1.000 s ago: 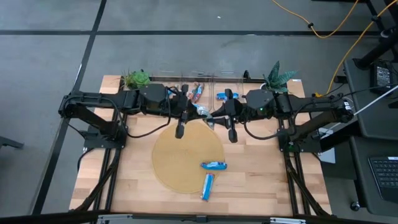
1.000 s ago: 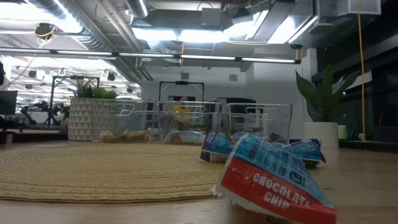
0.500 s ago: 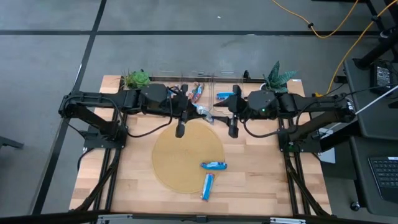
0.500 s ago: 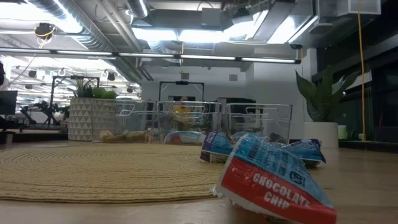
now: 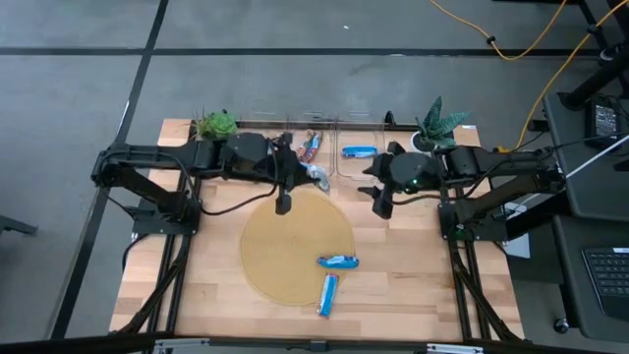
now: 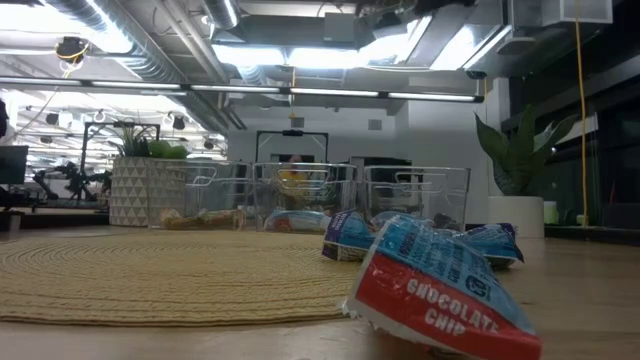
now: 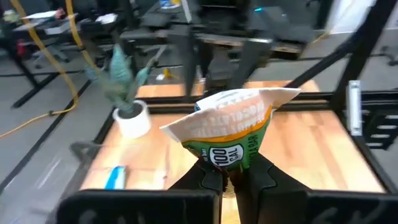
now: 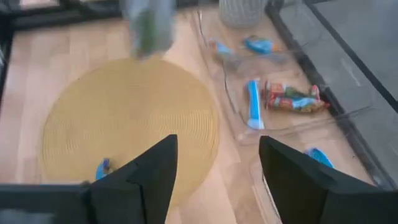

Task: Pick and place Granola Bars by type
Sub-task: Put the yellow granola bar into the left transparent bin

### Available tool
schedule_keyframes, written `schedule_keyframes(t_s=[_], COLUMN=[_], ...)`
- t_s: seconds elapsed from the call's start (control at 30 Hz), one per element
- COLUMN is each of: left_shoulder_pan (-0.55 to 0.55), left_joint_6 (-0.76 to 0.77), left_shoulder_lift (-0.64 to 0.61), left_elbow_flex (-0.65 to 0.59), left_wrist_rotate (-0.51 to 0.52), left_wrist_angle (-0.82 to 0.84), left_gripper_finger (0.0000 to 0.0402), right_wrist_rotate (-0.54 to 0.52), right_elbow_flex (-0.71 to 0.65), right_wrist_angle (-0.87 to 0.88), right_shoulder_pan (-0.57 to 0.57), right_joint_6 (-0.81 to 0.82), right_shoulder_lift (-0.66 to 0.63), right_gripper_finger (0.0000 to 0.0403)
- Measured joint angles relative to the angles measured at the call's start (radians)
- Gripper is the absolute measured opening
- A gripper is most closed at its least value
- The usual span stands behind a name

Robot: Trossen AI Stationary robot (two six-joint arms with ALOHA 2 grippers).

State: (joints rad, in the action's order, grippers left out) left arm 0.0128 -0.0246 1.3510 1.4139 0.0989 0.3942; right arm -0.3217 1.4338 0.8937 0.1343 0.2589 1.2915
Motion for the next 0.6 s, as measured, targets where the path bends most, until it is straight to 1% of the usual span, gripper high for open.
schedule_keyframes(t_s=[0.17, 0.33, 0.4, 0.6], left_shoulder_pan=[-0.037, -0.092, -0.12, -0.228], left_joint_6=[0.006, 0.015, 0.02, 0.04], left_shoulder_lift=[-0.034, -0.09, -0.111, -0.143], left_elbow_flex=[0.0, 0.0, 0.0, 0.0], left_wrist_rotate=[0.046, 0.117, 0.136, 0.145], left_wrist_angle=[0.09, 0.211, 0.265, 0.434], left_gripper_finger=[0.0008, 0.0006, 0.0007, 0.0006], right_wrist_rotate=[0.0, -0.102, -0.117, -0.13], right_elbow_flex=[0.0, 0.0, 0.0, 0.0], right_wrist_angle=[0.024, 0.049, 0.077, 0.085], right_shoulder_pan=[0.033, 0.042, 0.042, 0.041], right_joint_6=[-0.021, -0.036, -0.038, -0.086], right_shoulder_lift=[-0.006, -0.045, -0.069, -0.151], right_gripper_finger=[0.0206, 0.0187, 0.0181, 0.0173])
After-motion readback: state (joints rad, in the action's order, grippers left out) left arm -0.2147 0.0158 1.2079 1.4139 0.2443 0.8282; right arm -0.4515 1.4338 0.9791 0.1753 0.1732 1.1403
